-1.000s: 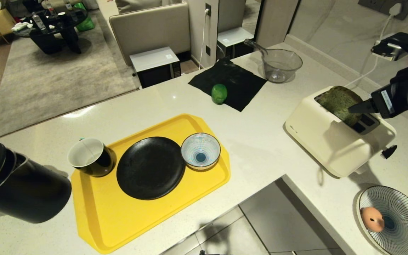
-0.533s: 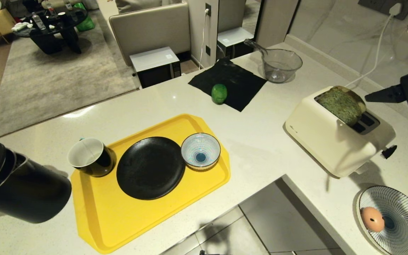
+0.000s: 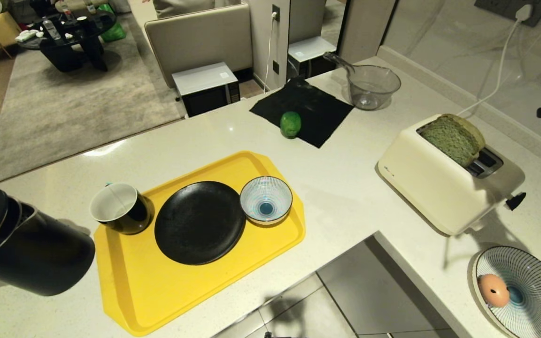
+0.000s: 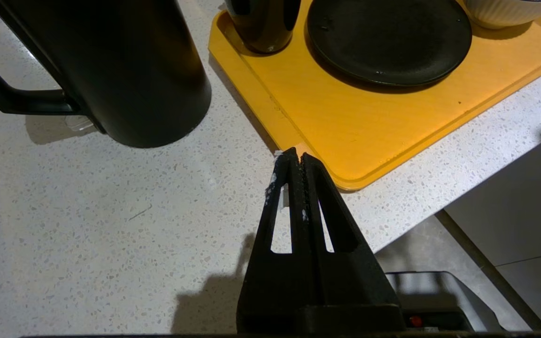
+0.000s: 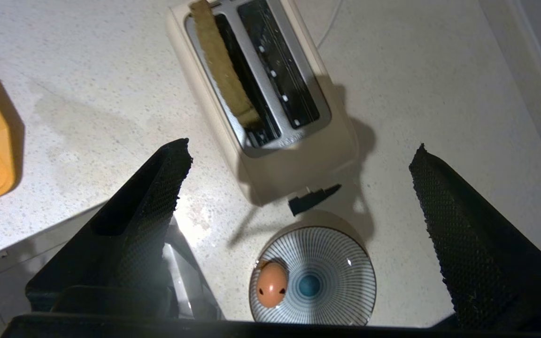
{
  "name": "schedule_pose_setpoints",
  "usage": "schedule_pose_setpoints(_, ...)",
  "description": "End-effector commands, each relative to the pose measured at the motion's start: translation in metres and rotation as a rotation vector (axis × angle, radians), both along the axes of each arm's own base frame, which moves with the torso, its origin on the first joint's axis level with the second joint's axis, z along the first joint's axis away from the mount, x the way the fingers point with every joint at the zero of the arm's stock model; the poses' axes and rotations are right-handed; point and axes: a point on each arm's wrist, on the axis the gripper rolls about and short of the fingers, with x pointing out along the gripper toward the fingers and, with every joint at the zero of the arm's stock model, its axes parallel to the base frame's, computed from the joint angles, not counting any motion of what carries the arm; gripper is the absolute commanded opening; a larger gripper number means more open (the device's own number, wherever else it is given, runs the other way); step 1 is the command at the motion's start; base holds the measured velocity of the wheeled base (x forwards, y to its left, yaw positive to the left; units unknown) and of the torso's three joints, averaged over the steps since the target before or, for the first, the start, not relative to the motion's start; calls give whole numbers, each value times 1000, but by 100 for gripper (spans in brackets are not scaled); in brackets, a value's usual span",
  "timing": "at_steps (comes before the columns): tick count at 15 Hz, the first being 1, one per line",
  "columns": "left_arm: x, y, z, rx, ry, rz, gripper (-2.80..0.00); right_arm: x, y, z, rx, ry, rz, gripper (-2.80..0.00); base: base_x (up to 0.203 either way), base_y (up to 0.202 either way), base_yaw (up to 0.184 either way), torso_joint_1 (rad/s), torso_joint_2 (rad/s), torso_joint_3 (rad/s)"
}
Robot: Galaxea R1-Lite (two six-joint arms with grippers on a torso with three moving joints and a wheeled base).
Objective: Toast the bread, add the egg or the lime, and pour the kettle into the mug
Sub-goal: Use a bread toaster
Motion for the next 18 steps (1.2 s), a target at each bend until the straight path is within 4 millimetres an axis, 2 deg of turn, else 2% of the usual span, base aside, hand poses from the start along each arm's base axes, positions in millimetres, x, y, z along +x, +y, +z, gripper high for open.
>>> schedule_pose_setpoints(1,0,0,0,0,0,0,-280,-6,-6,-7,6,22,-38,0,0,0,0,0,0,0)
schedule_pose_setpoints(2,0,0,0,0,0,0,-280,-5,-7,-13,23,45,-51,-280,0,0,0,0,0,0)
schedule_pose_setpoints(7,0,0,0,0,0,0,-280,-7,-13,-48,91,143,-52,-280,0,0,0,0,0,0)
schedule_pose_setpoints(9,0,0,0,0,0,0,-280,-5,-20,-52,103,77,-46,-280,0,0,0,0,0,0)
schedule_pose_setpoints(12,0,0,0,0,0,0,-280,-5,-27,-66,126,117,-38,-280,0,0,0,0,0,0)
schedule_pose_setpoints(18,0,0,0,0,0,0,-280,18,-37,-93,191,235,-18,-280,0,0,0,0,0,0)
